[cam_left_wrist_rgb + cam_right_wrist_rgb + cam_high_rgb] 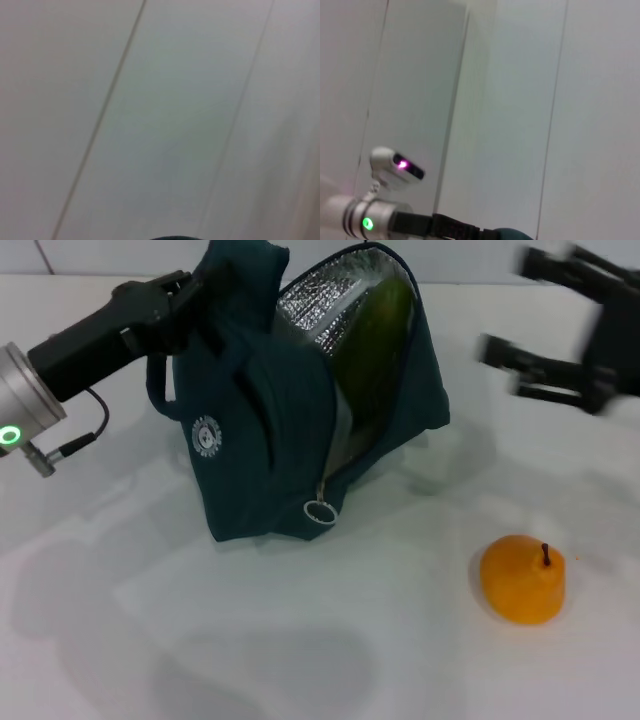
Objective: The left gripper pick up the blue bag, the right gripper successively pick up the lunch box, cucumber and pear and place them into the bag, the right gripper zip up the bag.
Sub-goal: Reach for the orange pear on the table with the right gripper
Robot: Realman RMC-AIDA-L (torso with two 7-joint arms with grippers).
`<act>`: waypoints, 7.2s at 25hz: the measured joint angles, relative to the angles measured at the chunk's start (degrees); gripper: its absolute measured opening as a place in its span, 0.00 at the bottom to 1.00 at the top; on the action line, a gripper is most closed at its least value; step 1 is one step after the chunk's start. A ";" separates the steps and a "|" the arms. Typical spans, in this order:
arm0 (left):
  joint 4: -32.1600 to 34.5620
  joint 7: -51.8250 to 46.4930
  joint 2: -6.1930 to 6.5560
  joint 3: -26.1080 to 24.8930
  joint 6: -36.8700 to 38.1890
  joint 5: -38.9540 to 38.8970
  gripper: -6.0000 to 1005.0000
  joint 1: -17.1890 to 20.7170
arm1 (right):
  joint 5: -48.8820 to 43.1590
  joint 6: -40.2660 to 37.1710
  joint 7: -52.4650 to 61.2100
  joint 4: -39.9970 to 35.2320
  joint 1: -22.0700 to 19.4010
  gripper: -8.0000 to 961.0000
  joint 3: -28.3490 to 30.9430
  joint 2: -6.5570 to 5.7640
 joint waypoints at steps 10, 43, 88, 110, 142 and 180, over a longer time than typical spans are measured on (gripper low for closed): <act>-4.43 4.96 -0.59 -0.79 -2.27 -6.41 0.05 -0.89 | -20.09 -32.60 -8.72 21.72 -1.55 0.90 27.53 -4.74; -7.68 8.62 -0.65 0.54 -2.24 -6.28 0.05 -2.35 | -38.30 -16.17 -8.88 27.65 7.21 0.48 25.12 -0.24; -6.79 9.55 -0.19 0.78 3.65 -4.88 0.05 1.42 | -31.09 -17.59 -10.61 26.19 8.07 0.13 25.71 -0.52; -6.87 9.58 -0.54 0.79 3.65 -4.78 0.05 0.49 | -39.27 -19.21 -13.78 26.09 5.12 0.51 25.73 -0.79; -6.34 10.29 -0.46 1.22 3.57 -5.06 0.05 0.21 | -37.80 -15.29 -16.88 26.95 5.45 0.20 25.82 0.28; -6.36 10.37 -0.55 1.31 3.65 -4.79 0.05 0.11 | -30.68 -16.90 -31.29 34.24 2.65 0.37 25.28 0.14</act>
